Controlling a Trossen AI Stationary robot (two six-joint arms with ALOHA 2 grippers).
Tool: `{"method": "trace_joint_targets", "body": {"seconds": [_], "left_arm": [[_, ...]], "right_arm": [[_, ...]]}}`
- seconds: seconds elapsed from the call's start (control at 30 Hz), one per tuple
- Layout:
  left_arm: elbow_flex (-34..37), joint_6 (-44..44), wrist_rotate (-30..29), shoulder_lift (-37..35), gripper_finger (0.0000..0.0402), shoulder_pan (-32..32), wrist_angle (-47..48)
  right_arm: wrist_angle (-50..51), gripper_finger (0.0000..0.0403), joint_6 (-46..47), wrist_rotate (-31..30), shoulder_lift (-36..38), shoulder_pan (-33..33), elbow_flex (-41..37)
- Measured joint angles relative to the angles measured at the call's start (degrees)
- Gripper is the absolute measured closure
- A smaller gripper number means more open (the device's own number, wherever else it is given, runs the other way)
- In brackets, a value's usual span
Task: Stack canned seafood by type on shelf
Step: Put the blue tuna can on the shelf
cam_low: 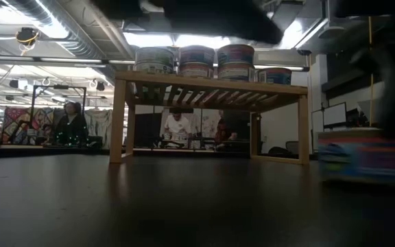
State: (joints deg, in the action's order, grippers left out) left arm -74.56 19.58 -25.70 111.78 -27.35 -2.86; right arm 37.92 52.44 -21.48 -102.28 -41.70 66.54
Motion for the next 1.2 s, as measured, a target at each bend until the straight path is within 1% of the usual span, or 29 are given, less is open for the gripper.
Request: {"method": "trace_joint_targets", "body": {"seconds": [0.23,0.43,0.6,0.8,0.97,1.13,1.2], "left_arm": [[0.0,2.6,0.0,2.3,0.0246,1.4,0.4],[0.0,4.4,-0.4,2.4,0.0246,1.5,0.8],[0.0,3.9,-0.7,2.4,0.0246,1.5,2.7],[0.0,1.6,-6.6,2.4,0.0246,0.7,4.3],[0.0,4.5,-6.9,2.4,0.0246,0.3,4.4],[0.0,2.7,-6.9,2.4,0.0246,0.3,5.5],[0.0,1.5,-6.9,2.4,0.0239,0.3,5.5]], "right_arm": [[-9.3,0.0403,-7.4,0.6,0.0,5.7,0.0],[-14.5,0.0403,-9.5,3.7,0.0,9.6,0.0],[-15.0,0.0403,-9.4,5.9,0.0,11.6,0.0],[-15.0,0.0403,-9.5,7.6,0.0,12.3,1.3],[-15.0,0.0403,-9.5,7.7,0.0,12.2,2.1],[-15.0,0.0403,-9.5,7.7,0.0,12.2,2.1],[-15.0,0.0403,-9.5,7.7,0.0,12.2,2.1]]}}
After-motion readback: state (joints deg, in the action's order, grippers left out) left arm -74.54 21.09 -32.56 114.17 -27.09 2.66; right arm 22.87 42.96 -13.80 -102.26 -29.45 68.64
